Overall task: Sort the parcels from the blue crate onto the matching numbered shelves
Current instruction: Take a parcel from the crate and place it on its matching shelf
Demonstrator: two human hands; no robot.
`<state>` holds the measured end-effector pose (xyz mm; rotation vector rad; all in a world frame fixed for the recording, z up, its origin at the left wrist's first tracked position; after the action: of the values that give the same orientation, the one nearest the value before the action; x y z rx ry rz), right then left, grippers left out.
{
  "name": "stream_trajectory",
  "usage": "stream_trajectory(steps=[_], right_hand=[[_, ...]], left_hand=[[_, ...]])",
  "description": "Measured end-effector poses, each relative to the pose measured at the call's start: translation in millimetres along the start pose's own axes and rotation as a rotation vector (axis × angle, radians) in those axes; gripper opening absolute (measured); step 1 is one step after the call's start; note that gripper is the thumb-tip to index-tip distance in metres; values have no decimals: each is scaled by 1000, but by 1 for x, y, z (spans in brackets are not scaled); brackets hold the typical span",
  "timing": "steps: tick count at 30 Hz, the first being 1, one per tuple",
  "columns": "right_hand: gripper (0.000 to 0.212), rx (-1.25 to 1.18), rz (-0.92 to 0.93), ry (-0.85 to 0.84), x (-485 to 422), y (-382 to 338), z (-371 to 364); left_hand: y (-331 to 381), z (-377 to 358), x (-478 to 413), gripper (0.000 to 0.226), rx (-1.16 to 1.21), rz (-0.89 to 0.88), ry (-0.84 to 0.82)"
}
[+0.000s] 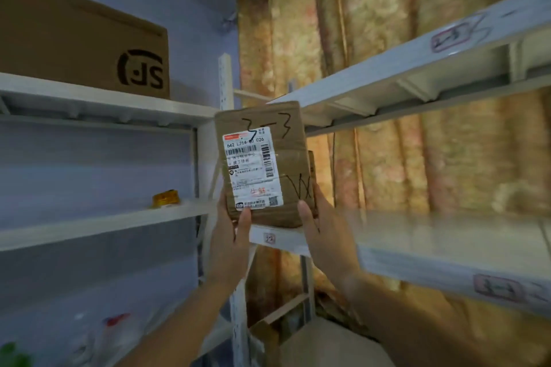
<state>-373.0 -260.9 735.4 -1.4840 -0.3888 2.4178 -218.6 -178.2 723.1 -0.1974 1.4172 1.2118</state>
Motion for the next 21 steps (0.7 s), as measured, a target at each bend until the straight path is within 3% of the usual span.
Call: stream_trajectory(steps=[2,6,13,18,21], right_hand=[[47,102,-17,85,1,1,23],[66,198,-141,60,11,20,61],[57,410,-268,207,67,41,130],[51,503,-405,230,105,44,173],[50,473,-532,226,125,47,189]], left_hand=[[8,-21,-7,57,83,-26,-22],[14,-67,-12,63,136,-5,-68],[34,-158,-5,77,224,41,-296],[70,-205,17,59,411,-99,-471],[79,-228,22,60,494,-112,-595]])
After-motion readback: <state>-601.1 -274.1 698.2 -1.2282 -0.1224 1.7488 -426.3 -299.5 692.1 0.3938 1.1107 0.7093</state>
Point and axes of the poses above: each hand's wrist, its own x-axis away from the middle knuckle, its own z-axis out of the back of the hand, y = z × x, the point moved 3 cm from there along -x, towards the middle knuckle, and after that the axes turned 13 degrees about -y, right-handed, at the moved point
